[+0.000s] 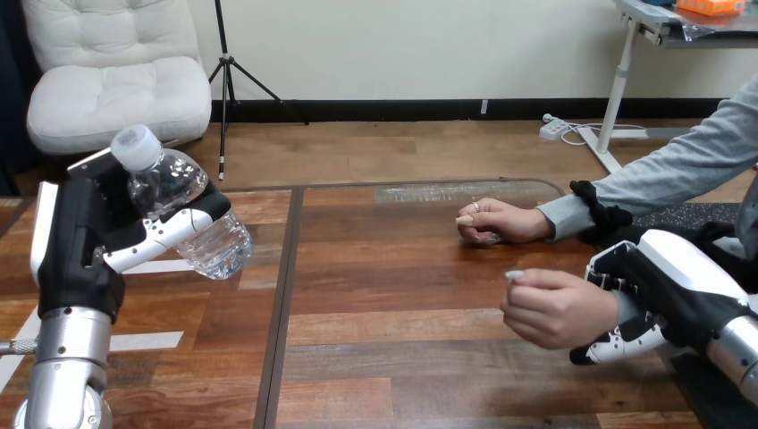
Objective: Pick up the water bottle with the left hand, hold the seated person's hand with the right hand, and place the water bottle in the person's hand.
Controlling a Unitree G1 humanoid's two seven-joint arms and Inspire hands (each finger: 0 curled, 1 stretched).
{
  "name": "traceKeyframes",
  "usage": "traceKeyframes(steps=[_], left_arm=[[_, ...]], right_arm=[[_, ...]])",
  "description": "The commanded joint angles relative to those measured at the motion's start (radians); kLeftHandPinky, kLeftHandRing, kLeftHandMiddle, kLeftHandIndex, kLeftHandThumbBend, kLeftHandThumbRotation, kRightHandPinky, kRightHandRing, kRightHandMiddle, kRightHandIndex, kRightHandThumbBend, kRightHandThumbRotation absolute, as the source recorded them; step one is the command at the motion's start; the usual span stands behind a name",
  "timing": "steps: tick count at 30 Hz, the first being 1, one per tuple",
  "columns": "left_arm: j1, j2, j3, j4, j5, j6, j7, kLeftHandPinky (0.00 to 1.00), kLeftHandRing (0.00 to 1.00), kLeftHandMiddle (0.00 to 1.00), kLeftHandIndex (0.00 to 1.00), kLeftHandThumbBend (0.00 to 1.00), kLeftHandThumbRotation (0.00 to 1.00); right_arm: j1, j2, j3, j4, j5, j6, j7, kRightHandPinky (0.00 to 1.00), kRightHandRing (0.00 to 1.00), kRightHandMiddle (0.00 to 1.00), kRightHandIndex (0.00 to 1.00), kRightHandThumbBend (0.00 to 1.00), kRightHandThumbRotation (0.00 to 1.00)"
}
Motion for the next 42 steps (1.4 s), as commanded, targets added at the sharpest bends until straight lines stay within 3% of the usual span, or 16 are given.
traceKeyframes(steps=[1, 42], left_arm=[[-0.042, 0.012, 0.012, -0.066, -0.003, -0.03, 0.01, 0.27, 0.32, 0.36, 0.39, 0.67, 0.0], [-0.047, 0.016, 0.018, -0.047, -0.014, -0.05, 0.001, 0.26, 0.31, 0.35, 0.39, 0.66, 0.0]], right_arm=[[-0.061, -0.003, 0.004, 0.003, -0.016, 0.012, -0.026, 0.18, 0.22, 0.29, 0.31, 0.9, 0.0], [-0.113, -0.035, 0.027, 0.08, -0.083, -0.021, -0.071, 0.17, 0.23, 0.29, 0.3, 0.91, 0.0]])
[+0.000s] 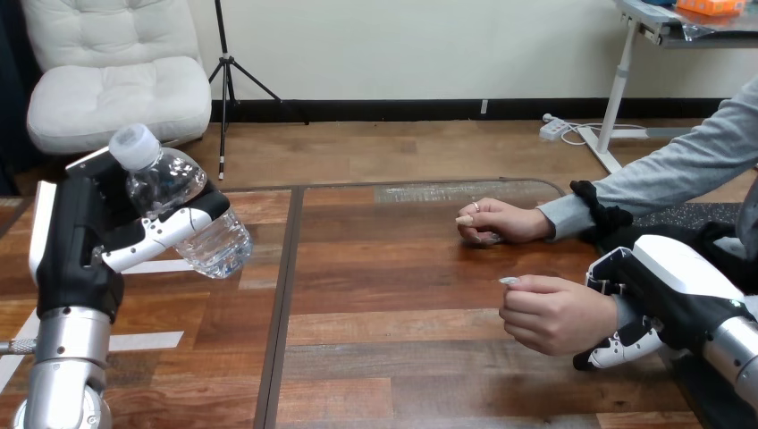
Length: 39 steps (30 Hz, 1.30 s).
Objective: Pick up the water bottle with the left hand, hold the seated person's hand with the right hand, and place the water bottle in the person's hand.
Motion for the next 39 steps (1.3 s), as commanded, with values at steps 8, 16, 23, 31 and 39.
traceKeyframes(steps=[8, 16, 23, 31, 39], left_arm=[[-0.045, 0.015, 0.017, -0.052, -0.011, -0.037, 0.004, 0.26, 0.31, 0.35, 0.39, 0.66, 0.0], [-0.044, 0.016, 0.016, -0.052, -0.008, -0.044, 0.004, 0.26, 0.31, 0.35, 0.39, 0.66, 0.0], [-0.046, 0.015, 0.017, -0.052, -0.002, -0.035, 0.013, 0.26, 0.31, 0.35, 0.39, 0.66, 0.0], [-0.044, 0.016, 0.016, -0.054, 0.006, -0.032, 0.021, 0.26, 0.31, 0.35, 0.39, 0.68, 0.0], [-0.046, 0.018, 0.014, -0.047, -0.002, -0.043, 0.011, 0.27, 0.31, 0.35, 0.39, 0.66, 0.0]], right_arm=[[-0.08, -0.029, -0.009, 0.034, -0.008, -0.036, -0.056, 0.16, 0.21, 0.26, 0.28, 0.93, 0.0], [-0.083, -0.023, -0.024, 0.043, 0.015, -0.052, -0.059, 0.14, 0.19, 0.24, 0.24, 0.9, 0.0], [-0.085, -0.014, -0.041, 0.049, 0.068, -0.074, -0.044, 0.14, 0.18, 0.23, 0.23, 0.87, 0.0], [-0.085, -0.015, -0.046, 0.045, 0.102, -0.086, -0.039, 0.15, 0.19, 0.23, 0.23, 0.84, 0.0], [-0.085, -0.018, -0.05, 0.039, 0.131, -0.098, -0.038, 0.15, 0.19, 0.23, 0.23, 0.83, 0.0]])
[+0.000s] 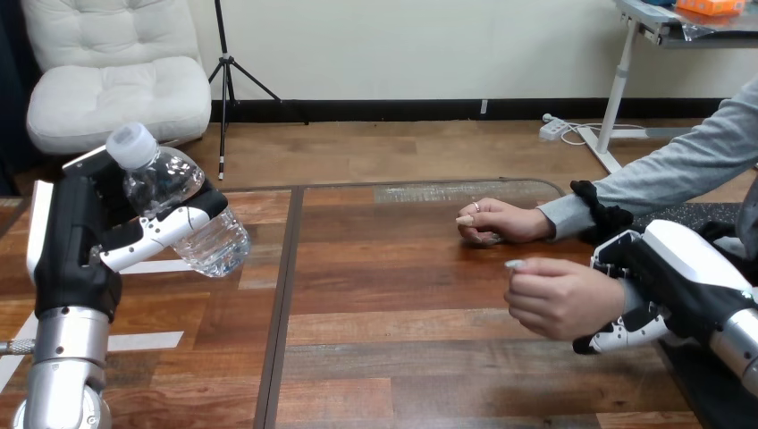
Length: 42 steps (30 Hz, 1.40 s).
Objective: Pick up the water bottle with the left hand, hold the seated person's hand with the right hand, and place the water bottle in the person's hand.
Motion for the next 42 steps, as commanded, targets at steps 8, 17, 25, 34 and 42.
traceKeyframes(steps=[8, 17, 25, 34, 42], left_arm=[[-0.048, 0.018, 0.013, -0.046, -0.007, -0.035, -0.002, 0.27, 0.31, 0.35, 0.39, 0.67, 0.0], [-0.05, 0.016, 0.013, -0.048, -0.017, -0.031, -0.01, 0.26, 0.31, 0.35, 0.39, 0.66, 0.0], [-0.051, 0.014, 0.012, -0.048, -0.022, -0.031, -0.015, 0.27, 0.31, 0.35, 0.39, 0.66, 0.0], [-0.052, 0.013, 0.012, -0.052, -0.012, -0.022, -0.007, 0.27, 0.31, 0.35, 0.39, 0.66, 0.0], [-0.056, 0.014, 0.011, -0.046, -0.011, -0.027, -0.008, 0.27, 0.32, 0.36, 0.39, 0.66, 0.0]], right_arm=[[-0.064, -0.015, -0.045, -0.025, 0.051, -0.013, -0.008, 0.17, 0.2, 0.24, 0.24, 0.85, 0.0], [-0.063, -0.013, -0.05, -0.031, 0.061, -0.024, -0.015, 0.18, 0.21, 0.26, 0.26, 0.87, 0.0], [-0.066, -0.012, -0.051, -0.031, 0.067, -0.019, -0.013, 0.19, 0.22, 0.26, 0.26, 0.88, 0.0], [-0.066, -0.014, -0.049, -0.037, 0.068, -0.027, -0.019, 0.2, 0.22, 0.27, 0.27, 0.89, 0.0], [-0.068, -0.014, -0.047, -0.04, 0.067, -0.032, -0.022, 0.2, 0.23, 0.27, 0.27, 0.9, 0.0]])
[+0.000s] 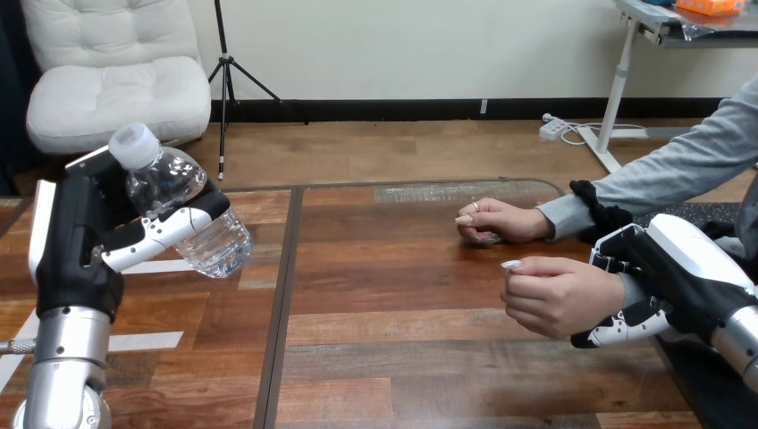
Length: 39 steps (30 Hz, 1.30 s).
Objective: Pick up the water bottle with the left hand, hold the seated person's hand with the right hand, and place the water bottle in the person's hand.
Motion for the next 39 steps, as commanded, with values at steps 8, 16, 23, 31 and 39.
traceKeyframes(steps=[8, 16, 23, 31, 39], left_arm=[[-0.057, 0.012, 0.008, -0.048, -0.005, -0.02, 0.007, 0.27, 0.32, 0.35, 0.39, 0.67, 0.0], [-0.053, 0.007, 0.004, -0.06, 0.003, -0.003, 0.018, 0.27, 0.32, 0.36, 0.38, 0.68, 0.0], [-0.056, 0.003, -0.004, -0.058, 0.006, -0.012, 0.019, 0.27, 0.32, 0.36, 0.38, 0.68, 0.0], [-0.057, -0.01, -0.013, -0.063, -0.011, -0.002, 0.013, 0.27, 0.32, 0.36, 0.38, 0.68, 0.0], [-0.059, -0.017, -0.023, -0.062, -0.017, -0.006, 0.004, 0.27, 0.32, 0.36, 0.38, 0.67, 0.0]], right_arm=[[-0.071, -0.01, -0.047, -0.041, 0.03, -0.022, -0.02, 0.2, 0.22, 0.26, 0.27, 0.9, 0.0], [-0.074, -0.004, -0.048, -0.045, 0.033, -0.016, -0.022, 0.2, 0.22, 0.26, 0.27, 0.9, 0.0], [-0.082, 0.008, -0.044, -0.063, 0.025, 0.022, -0.021, 0.2, 0.22, 0.26, 0.27, 0.89, 0.0], [-0.099, 0.03, -0.031, -0.078, 0.011, 0.053, -0.029, 0.18, 0.21, 0.25, 0.26, 0.89, 0.0], [-0.116, 0.047, -0.02, -0.076, 0.001, 0.069, -0.032, 0.17, 0.2, 0.24, 0.25, 0.86, 0.0]])
